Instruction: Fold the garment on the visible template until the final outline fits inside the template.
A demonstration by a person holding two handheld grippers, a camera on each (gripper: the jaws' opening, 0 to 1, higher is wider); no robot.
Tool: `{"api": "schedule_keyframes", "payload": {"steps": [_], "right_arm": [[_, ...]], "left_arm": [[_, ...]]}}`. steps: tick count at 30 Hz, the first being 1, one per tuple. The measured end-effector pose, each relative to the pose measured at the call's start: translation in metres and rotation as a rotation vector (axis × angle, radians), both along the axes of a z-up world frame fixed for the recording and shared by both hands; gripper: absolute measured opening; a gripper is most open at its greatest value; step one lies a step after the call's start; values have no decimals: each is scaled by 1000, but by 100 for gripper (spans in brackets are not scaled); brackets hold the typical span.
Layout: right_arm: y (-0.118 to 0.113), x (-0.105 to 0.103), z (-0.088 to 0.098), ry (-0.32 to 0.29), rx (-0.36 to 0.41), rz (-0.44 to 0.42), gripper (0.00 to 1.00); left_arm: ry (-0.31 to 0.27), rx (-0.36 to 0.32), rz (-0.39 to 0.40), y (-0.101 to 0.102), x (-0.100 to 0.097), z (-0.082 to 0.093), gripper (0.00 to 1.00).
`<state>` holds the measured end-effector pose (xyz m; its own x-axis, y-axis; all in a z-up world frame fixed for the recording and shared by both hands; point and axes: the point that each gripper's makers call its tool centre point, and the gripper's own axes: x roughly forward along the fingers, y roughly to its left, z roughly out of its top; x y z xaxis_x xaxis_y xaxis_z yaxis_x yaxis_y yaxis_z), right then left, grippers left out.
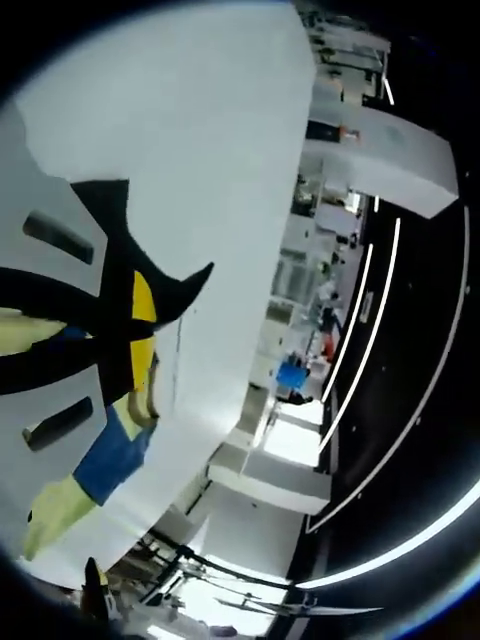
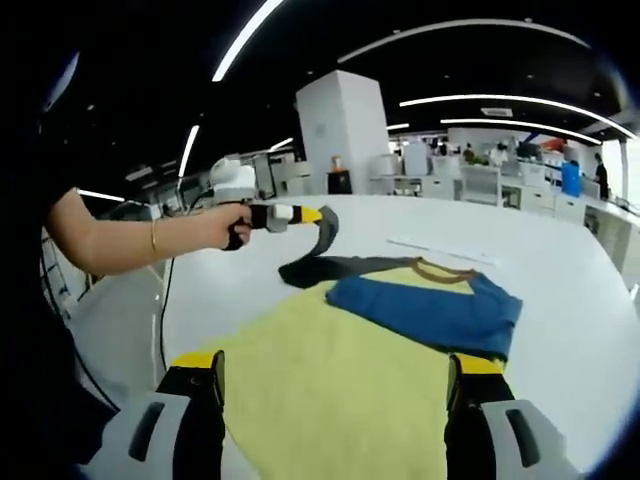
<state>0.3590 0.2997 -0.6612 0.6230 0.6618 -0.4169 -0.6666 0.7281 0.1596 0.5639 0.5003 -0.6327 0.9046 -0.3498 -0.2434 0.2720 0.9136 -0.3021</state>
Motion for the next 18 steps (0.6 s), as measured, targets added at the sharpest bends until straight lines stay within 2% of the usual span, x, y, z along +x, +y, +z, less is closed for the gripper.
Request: {"api": "schedule_keyframes", "payload": {"steps": [11,18], "right_arm": [[-3,-6,-4,9,3,-7,91],[-9,-9,-6,16,2,-19,91]], "left_arm": [[-17,-67,-102,-70,2,11,0],[-26,-93,-153,-106,6,16,0]]}}
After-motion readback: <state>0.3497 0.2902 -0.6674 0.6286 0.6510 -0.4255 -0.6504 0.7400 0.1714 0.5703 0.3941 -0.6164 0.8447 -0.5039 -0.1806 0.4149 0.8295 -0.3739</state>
